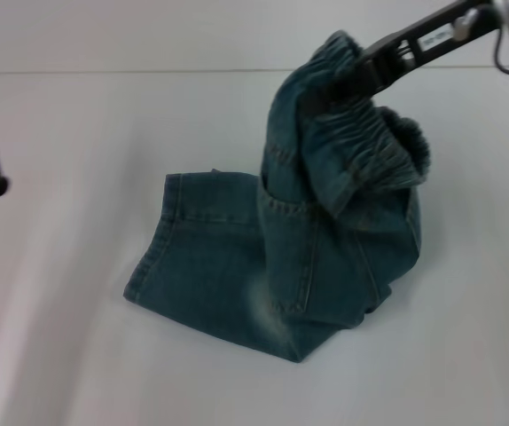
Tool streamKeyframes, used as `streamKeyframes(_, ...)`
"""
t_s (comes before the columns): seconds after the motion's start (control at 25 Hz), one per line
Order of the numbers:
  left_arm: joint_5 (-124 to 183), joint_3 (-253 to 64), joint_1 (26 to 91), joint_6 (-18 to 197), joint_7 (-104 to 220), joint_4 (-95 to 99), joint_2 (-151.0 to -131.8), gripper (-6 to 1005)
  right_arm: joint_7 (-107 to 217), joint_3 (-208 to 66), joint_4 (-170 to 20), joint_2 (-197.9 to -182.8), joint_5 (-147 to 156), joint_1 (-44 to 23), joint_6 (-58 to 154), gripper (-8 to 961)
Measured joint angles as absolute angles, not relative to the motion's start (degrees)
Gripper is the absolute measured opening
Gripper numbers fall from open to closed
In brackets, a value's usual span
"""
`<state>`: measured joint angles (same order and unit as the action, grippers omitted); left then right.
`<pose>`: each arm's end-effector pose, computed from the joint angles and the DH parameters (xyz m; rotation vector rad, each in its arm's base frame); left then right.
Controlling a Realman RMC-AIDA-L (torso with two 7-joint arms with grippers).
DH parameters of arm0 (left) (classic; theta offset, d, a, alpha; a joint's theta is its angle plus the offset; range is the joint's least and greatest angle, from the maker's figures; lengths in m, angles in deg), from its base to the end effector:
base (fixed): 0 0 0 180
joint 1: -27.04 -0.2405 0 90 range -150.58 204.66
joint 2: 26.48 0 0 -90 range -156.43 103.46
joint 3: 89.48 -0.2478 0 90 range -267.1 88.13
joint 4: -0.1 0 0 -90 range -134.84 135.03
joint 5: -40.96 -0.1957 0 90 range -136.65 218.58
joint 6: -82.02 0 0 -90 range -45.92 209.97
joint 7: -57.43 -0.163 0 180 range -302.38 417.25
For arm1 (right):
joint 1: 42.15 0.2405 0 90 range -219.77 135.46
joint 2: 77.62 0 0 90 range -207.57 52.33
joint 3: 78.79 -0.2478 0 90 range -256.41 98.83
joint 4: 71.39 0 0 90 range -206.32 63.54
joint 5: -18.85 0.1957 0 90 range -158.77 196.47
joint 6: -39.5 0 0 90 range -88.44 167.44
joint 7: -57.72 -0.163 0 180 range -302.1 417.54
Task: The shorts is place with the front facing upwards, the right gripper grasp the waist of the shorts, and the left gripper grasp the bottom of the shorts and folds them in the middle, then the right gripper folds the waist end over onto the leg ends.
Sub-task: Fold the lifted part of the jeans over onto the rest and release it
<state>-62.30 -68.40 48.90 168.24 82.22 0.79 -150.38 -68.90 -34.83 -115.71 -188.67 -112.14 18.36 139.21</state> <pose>-0.3032 0.2943 0.0072 -1.4656 -0.5980 -1.0122 0.0920 0.3994 0.0316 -2.9884 0.9401 0.2129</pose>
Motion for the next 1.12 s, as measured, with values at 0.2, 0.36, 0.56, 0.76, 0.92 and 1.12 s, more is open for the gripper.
streamKeyframes(0.2, -62.3, -64.7, 46.8, 169.5, 82.4, 1.4, -150.17, 0, -68.1, -30.6, -112.8, -190.74, -112.1, 21.2, 136.2, 134)
streamKeyframes(0.36, -62.3, -64.4, 46.5, 169.1, 82.4, 1.7, -150.17, 0, -66.8, -28.1, -110.1, -192.68, -112.2, 23.5, 133.9, 136)
streamKeyframes(0.56, -62.3, -64.3, 46.6, 168.6, 82.1, 1.9, -150.34, 0, -66.4, -24.1, -107.3, -194.91, -112.4, 26.0, 130.2, 139)
streamKeyframes(0.76, -62.3, -64.3, 46.6, 168.5, 82.1, 1.9, -150.37, 0, -66.4, -19.9, -105.4, -196.61, -112.5, 27.6, 126.6, 142)
streamKeyframes(0.92, -62.4, -64.3, 46.5, 168.4, 82.3, 1.9, -150.40, 0, -66.4, -18.9, -104.9, -197.01, -112.5, 28.3, 125.5, 199)
streamKeyframes(1.12, -62.5, -64.3, 46.4, 167.8, 82.4, 1.9, -150.48, 0, -66.4, -19.2, -105.4, -197.09, -112.2, 28.7, 126.1, 340)
